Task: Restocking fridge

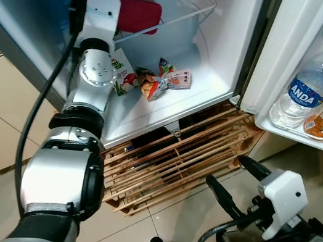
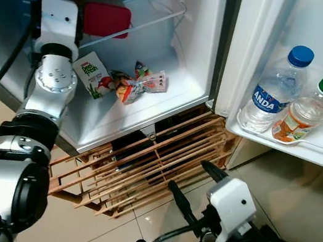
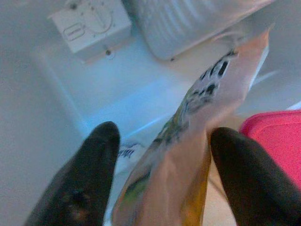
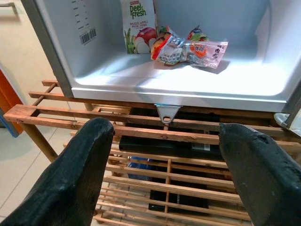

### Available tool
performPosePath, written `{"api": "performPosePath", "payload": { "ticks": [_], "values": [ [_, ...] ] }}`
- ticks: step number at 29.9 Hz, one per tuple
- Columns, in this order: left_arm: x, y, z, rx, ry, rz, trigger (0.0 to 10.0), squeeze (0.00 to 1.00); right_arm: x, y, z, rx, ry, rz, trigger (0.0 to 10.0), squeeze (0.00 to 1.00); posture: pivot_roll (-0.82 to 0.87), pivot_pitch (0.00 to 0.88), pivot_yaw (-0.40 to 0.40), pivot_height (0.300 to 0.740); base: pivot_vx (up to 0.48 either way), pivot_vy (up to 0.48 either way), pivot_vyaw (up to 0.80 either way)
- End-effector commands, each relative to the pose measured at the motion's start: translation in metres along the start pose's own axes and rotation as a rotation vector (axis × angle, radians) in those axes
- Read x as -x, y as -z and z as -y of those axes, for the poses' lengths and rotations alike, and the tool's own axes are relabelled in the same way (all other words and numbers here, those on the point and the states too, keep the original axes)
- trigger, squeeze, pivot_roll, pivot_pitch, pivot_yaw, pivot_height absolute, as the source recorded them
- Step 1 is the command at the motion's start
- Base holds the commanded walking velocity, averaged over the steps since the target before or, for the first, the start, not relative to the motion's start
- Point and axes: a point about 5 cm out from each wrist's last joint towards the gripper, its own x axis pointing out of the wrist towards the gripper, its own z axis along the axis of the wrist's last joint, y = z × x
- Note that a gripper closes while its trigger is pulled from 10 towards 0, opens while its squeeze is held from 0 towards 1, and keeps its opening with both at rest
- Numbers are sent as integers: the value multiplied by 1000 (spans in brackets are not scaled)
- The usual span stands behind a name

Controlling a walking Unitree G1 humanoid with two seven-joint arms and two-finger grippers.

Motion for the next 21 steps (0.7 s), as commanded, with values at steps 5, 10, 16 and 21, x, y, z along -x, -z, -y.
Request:
{"api": "performPosePath", "payload": {
  "ticks": [5,10,16,21],
  "values": [
    [7,0,11,-8,108,50,10000,1000,-3,9,1,-24,4,-35,10000,0,-304,197,50,740,0,0,0],
    [27,23,22,72,224,-3,10000,1000,-11,11,3,-28,1,-20,10000,0,-277,174,55,740,0,0,0],
    [40,17,14,182,257,41,10000,1000,-18,12,7,-27,7,-5,10000,0,-257,148,55,740,0,0,0],
    [66,2,19,286,353,65,10000,255,-24,14,11,-28,8,6,10000,0,-217,118,43,740,0,0,0]
  ]
}}
